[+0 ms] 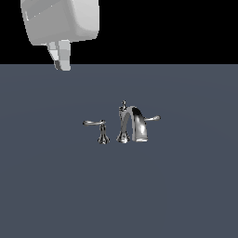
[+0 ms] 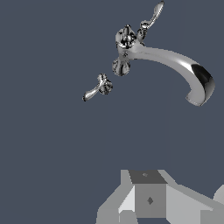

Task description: Turn on the faucet by rotating a designated handle.

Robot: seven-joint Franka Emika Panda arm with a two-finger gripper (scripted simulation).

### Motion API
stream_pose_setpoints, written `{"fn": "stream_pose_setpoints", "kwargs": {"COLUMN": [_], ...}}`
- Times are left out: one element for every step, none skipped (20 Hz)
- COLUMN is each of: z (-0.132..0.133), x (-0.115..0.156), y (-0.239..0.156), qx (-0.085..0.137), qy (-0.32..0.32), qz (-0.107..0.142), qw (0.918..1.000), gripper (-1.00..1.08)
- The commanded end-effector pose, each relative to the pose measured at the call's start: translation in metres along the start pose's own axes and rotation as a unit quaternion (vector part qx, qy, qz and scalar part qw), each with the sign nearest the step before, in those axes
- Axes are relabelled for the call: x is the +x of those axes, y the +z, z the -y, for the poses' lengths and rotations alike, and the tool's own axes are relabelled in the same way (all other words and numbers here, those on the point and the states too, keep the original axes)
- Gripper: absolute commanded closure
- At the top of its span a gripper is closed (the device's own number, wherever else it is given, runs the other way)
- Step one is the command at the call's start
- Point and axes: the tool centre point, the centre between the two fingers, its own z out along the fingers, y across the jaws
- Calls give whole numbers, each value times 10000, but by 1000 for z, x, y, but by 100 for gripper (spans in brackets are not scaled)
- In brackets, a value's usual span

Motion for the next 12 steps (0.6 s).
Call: {"fn": "stream_pose_setpoints", "kwargs": {"z": [10, 14, 18, 21, 25, 28, 32, 35, 38, 41, 44, 47], "x": [5, 7, 9, 11, 13, 16, 18, 20, 23, 25, 28, 30], "y": [14, 19, 24, 30, 35, 40, 45, 49, 54, 59, 64, 68], "qx": [6, 7, 7, 7, 7, 7, 6, 6, 6, 5, 4, 3], "qy": [251, 346, 439, 531, 621, 711, 799, 886, 971, 1056, 1140, 1223], "qz": [8, 11, 14, 16, 19, 21, 23, 26, 27, 29, 31, 32], "qw": [9997, 9994, 9990, 9986, 9981, 9975, 9968, 9961, 9953, 9944, 9935, 9925], "gripper": [108, 108, 108, 108, 108, 108, 108, 108, 108, 108, 108, 108]}}
